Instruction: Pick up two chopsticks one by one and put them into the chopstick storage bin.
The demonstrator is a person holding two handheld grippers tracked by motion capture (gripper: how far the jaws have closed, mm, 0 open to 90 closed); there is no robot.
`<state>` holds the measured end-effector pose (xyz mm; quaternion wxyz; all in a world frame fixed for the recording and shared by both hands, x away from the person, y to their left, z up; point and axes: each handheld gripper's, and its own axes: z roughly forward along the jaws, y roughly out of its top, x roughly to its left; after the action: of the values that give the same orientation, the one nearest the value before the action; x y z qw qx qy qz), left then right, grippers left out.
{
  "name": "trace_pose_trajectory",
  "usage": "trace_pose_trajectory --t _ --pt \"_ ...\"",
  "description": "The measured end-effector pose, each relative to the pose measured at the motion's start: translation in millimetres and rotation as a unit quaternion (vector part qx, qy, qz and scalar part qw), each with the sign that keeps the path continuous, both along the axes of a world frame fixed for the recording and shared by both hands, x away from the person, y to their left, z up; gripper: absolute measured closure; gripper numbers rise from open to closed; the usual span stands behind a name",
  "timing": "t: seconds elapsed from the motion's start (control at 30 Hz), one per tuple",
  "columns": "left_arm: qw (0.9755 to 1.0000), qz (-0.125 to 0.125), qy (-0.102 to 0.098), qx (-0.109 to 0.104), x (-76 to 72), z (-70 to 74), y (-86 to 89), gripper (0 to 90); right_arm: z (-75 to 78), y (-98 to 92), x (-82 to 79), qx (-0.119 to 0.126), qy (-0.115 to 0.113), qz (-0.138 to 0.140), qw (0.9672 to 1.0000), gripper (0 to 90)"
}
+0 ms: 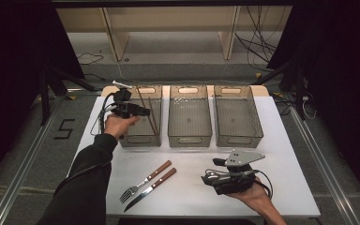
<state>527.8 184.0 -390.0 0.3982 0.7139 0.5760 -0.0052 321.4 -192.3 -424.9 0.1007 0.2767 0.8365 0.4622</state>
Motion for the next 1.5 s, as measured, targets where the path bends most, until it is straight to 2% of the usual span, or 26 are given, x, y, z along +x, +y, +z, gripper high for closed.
trace_pose_trajectory --t 0.1,0.23,0.4,0.5,0.63,0.7,0.83,1.0,1.23,1.5 --pt "1.0 -0.001 0.003 0.008 -0.6 -0.5 1.1 64.5 -0.4 -0.2 0.1 -0.002 0.001 -0.001 1.0 25.6" --pt "0.9998 0.01 0.007 0.018 -1.0 -0.7 1.8 53.0 -0.7 0.3 0.2 -0.002 0.002 0.0 1.0 25.6" --pt "0.9999 0.005 -0.005 0.01 -7.2 4.5 1.5 39.6 0.0 -0.2 0.3 -0.002 0.001 0.0 1.0 25.6" --pt "0.9997 -0.009 -0.024 0.002 -18.1 11.8 -1.3 34.1 1.3 -2.4 0.7 -0.003 0.0 -0.004 1.0 25.6" --pt "0.9979 -0.029 -0.058 -0.005 -40.3 22.5 -4.4 28.4 2.8 -7.4 2.9 -0.004 -0.002 -0.013 0.9999 25.5" --pt "0.996 -0.038 -0.08 -0.012 -53.3 27.6 -3.6 25.7 4.6 -11.4 4.8 -0.009 -0.002 -0.015 0.9998 25.4" --pt "0.9908 -0.048 -0.118 -0.046 -81.1 31.9 0.6 23.5 9.8 -21.4 9.2 -0.017 0.003 -0.027 0.9995 25.4" --pt "0.9862 -0.064 -0.141 -0.059 -107.5 25.7 2.3 22.8 13.3 -31.2 15.2 -0.034 0.008 -0.037 0.9987 25.6" --pt "0.9845 -0.077 -0.148 -0.055 -127.3 8.9 9.2 20.5 11.2 -39.0 21.3 -0.057 0.02 -0.042 0.9973 26.2" --pt "0.9802 -0.091 -0.169 -0.049 -145.3 -12.0 10.0 18.9 6.8 -42.2 33.1 -0.092 0.042 -0.044 0.9939 26.2"
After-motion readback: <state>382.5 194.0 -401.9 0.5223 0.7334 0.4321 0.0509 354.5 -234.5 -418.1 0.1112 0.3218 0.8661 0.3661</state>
